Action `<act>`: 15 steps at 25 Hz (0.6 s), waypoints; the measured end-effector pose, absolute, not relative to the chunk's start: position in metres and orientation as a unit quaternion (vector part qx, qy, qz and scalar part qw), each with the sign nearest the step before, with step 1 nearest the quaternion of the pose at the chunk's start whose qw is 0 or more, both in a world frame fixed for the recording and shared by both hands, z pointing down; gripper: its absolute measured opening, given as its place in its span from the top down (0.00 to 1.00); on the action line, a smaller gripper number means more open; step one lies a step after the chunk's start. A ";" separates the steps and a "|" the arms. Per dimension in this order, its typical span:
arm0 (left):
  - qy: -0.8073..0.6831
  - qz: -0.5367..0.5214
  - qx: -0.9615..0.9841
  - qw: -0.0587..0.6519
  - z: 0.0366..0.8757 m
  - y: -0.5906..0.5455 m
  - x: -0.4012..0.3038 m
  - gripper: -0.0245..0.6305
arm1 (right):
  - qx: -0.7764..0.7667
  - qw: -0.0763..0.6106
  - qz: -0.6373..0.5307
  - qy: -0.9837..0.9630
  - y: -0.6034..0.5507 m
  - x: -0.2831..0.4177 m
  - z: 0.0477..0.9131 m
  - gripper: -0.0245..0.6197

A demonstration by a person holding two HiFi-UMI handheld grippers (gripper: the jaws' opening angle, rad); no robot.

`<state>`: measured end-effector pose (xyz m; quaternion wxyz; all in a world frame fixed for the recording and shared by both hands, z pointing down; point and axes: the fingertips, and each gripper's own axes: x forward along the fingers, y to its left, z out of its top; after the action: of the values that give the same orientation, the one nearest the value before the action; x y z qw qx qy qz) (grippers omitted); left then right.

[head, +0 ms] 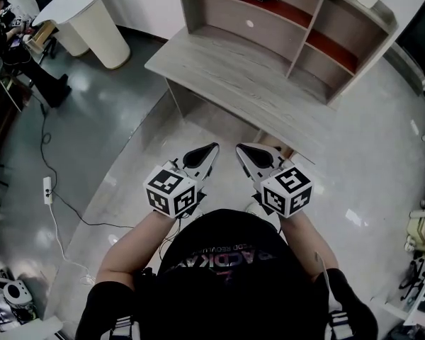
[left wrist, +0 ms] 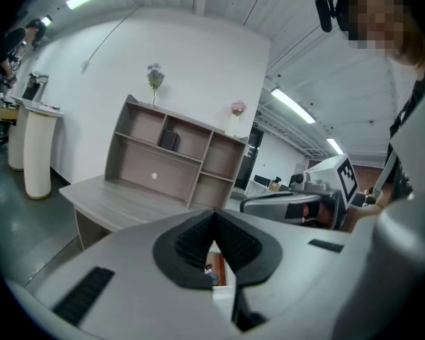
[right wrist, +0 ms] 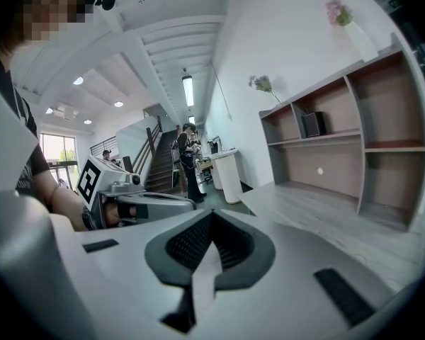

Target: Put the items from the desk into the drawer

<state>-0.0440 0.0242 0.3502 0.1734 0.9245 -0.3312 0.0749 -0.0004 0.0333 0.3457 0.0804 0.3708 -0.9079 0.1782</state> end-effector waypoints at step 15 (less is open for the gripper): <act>-0.330 0.065 0.924 0.183 0.346 0.014 -0.041 0.96 | 0.367 0.086 0.185 -0.908 0.028 -0.002 0.348 0.94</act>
<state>-0.0409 0.0142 0.3462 0.1828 0.9238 -0.3301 0.0646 -0.0019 0.0278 0.3485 0.0857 0.3667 -0.9078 0.1845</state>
